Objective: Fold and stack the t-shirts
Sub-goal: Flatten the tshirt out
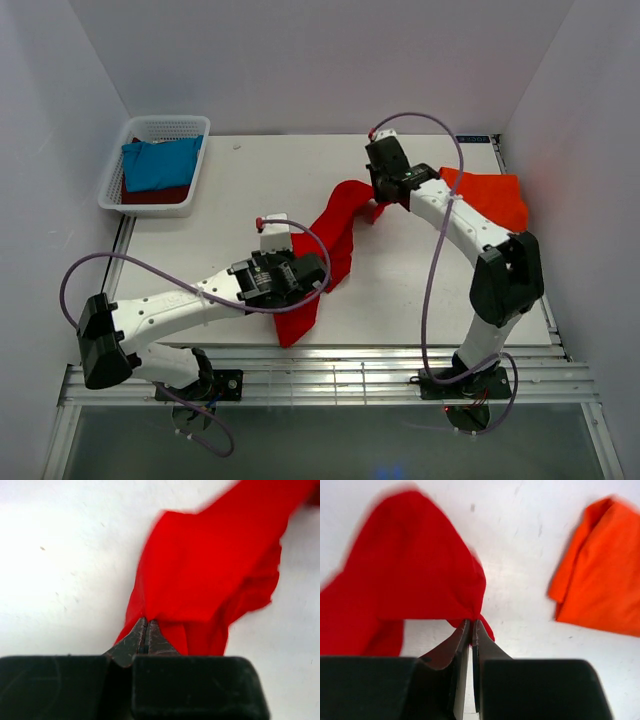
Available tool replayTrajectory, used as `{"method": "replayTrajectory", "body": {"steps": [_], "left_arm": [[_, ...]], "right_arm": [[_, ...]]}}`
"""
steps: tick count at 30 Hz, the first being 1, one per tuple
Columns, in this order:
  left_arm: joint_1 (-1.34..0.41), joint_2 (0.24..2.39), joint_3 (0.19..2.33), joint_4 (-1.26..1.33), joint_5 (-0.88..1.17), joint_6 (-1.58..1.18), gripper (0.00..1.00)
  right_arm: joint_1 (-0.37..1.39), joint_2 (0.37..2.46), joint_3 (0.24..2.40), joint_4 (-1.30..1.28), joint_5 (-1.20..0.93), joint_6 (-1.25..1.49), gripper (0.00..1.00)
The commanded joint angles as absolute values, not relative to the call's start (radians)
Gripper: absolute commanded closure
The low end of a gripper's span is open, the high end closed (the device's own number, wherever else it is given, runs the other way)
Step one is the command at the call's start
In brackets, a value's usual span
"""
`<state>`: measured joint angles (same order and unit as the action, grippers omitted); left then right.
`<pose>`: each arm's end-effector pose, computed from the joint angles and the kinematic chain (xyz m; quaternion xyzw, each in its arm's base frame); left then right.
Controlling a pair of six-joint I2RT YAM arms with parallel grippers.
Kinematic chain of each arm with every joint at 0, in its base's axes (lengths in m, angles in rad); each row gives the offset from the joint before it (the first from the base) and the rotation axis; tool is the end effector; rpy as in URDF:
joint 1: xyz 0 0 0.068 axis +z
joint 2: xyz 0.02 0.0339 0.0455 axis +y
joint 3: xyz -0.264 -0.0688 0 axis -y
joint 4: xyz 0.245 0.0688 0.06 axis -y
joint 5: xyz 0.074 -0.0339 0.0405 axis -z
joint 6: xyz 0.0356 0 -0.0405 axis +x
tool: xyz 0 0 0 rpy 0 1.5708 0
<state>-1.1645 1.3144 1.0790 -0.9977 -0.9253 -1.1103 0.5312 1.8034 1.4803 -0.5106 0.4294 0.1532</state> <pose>0.1197 -0.2064 0.2800 -0.0511 0.8839 0.0483 0.4624 0.3556 0.1917 0.2707 -0.0958 0.9096 -0.0691 0.3983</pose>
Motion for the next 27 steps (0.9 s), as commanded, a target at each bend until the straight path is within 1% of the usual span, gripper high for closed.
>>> {"method": "replayTrajectory", "body": {"steps": [1,5,8,12,13,14,16,17,19,20,24,25,27], "left_arm": [[-1.094,1.247,1.161,-1.052,-1.086,-1.017,1.00],[-0.993,1.209,1.219,-1.017,-1.130,-0.875,1.00],[-0.966,1.178,1.246,-0.976,-1.175,-0.787,1.00],[-0.966,1.129,1.298,-0.924,-1.196,-0.678,1.00],[-0.966,1.114,1.307,-0.907,-1.190,-0.643,1.00],[-0.966,1.080,1.316,-0.882,-1.174,-0.538,1.00],[-0.966,1.028,1.293,-0.714,-1.065,-0.368,1.00],[-0.966,0.972,1.255,-0.605,-1.018,-0.224,1.00],[-0.966,0.928,1.241,-0.569,-0.930,-0.181,1.00],[-0.966,0.902,1.253,-0.574,-0.902,-0.163,1.00],[-0.966,0.874,1.362,-0.689,-0.602,-0.182,1.00],[-0.966,0.874,1.388,-0.710,-0.492,-0.196,1.00],[-0.966,0.882,1.443,-0.761,-0.402,-0.228,1.00]], "right_arm": [[0.526,1.643,1.648,-0.586,0.526,0.106,0.92],[0.526,1.576,1.785,-0.667,0.586,0.065,0.92],[0.526,1.520,1.856,-0.689,0.601,0.034,0.92],[0.531,1.435,1.878,-0.707,0.563,0.009,0.92],[0.532,1.381,1.872,-0.695,0.536,0.005,0.92],[0.535,1.352,1.861,-0.687,0.525,0.005,0.92],[0.541,1.260,1.835,-0.658,0.484,-0.034,0.92],[0.543,1.237,1.836,-0.654,0.476,-0.050,0.92],[0.541,1.189,1.862,-0.660,0.460,-0.063,0.92],[0.541,1.183,1.903,-0.685,0.450,-0.074,0.92],[0.542,1.155,2.037,-0.764,0.364,-0.066,0.92],[0.541,1.147,2.057,-0.768,0.321,-0.060,0.92],[0.543,1.128,2.097,-0.776,0.281,-0.048,0.91]]}}
